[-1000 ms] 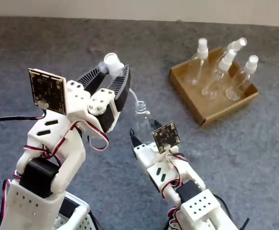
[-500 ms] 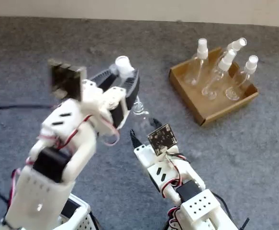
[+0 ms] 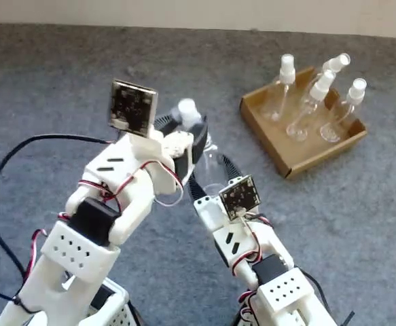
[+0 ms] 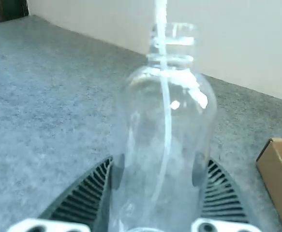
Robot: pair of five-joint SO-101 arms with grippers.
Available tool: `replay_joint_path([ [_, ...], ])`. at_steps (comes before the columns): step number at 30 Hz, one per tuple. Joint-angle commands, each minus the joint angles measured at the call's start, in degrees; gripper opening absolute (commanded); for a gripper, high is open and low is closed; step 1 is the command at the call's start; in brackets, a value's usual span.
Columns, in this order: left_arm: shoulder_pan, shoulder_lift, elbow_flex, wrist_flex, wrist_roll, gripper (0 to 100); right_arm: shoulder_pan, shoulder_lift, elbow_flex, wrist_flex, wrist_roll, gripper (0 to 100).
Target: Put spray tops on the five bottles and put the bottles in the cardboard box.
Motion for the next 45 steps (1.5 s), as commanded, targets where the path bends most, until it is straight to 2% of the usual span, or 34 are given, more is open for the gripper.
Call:
replay_joint_path([
  [1,0.31,-0.22,3.56,-1.58,0.35,0,1.01,-1.10,-0.48,-2.07,-0.35,16.7],
  [6,0.31,-0.31,7.87,-7.03,0.44,0,1.19,-1.10,-0.40,-2.07,-0.35,16.7],
  [15,0.48,-0.31,8.40,-7.65,0.35,0,1.19,-1.10,0.75,-2.07,-0.18,16.7],
  [20,1.98,0.13,8.40,-10.99,0.26,0,0.92,-1.10,1.36,-2.15,5.36,16.7],
  [30,3.12,0.13,8.75,-10.90,0.18,0,1.27,-1.10,1.45,-2.24,5.27,16.7],
  [36,3.03,0.13,8.92,-10.90,-7.56,0,1.27,-1.10,1.45,-2.24,5.27,16.7],
  [41,2.51,-0.31,9.63,-10.90,-7.82,1,2.24,-1.10,1.54,-2.24,5.27,16.7],
  [45,-0.13,-0.31,9.80,-10.11,-7.65,12,3.65,-1.10,1.54,-2.24,5.27,16.7],
])
